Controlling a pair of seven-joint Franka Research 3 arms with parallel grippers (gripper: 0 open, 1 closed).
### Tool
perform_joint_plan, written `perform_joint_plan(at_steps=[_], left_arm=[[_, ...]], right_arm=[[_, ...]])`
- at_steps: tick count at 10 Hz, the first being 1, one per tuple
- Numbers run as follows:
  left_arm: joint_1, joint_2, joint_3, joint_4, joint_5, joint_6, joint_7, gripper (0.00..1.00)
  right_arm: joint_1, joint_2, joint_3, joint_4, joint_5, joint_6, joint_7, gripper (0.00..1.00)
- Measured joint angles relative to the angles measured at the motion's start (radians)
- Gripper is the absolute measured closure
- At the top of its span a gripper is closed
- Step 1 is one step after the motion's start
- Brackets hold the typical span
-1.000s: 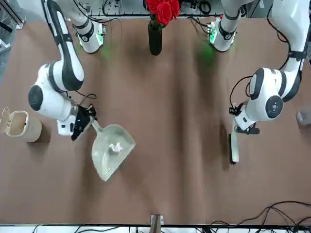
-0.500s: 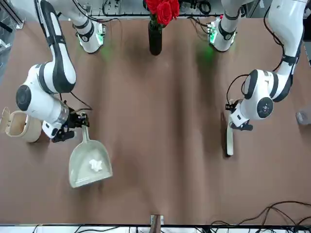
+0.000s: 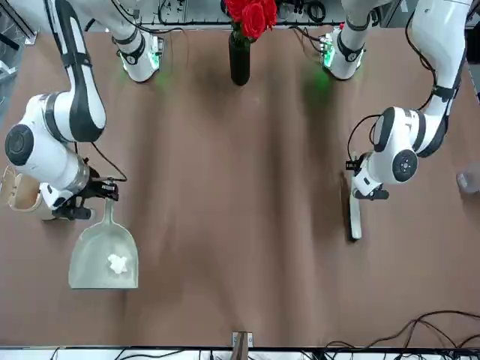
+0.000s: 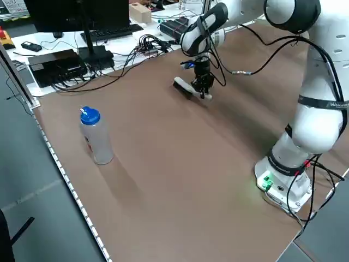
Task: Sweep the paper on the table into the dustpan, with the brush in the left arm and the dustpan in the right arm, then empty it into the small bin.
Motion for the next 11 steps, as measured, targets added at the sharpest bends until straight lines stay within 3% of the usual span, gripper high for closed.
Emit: perform_joint_plan(at_steps=[2, 5, 8, 11], left_arm=[[0.001, 0.000, 0.000, -0.001, 0.001, 0.000, 0.002, 0.46], [0.003, -0.001, 0.001, 0.001, 0.002, 0.000, 0.001, 0.02], [0.003, -0.034, 0.001, 0.060, 0.002, 0.003, -0.001, 0.00], [0.005, -0.103, 0.001, 0.191, -0.002, -0.052, -0.004, 0.00]], right_arm=[[0.000, -0.011, 0.000, 0.001, -0.050, -0.045, 0.025, 0.67], [-0.004, -0.033, -0.003, 0.008, -0.081, -0.060, 0.323, 0.67], [-0.059, -0.065, -0.006, 0.020, -0.078, -0.002, 0.563, 0.67], [-0.101, -0.084, -0.007, 0.020, 0.017, 0.121, 0.673, 0.67]])
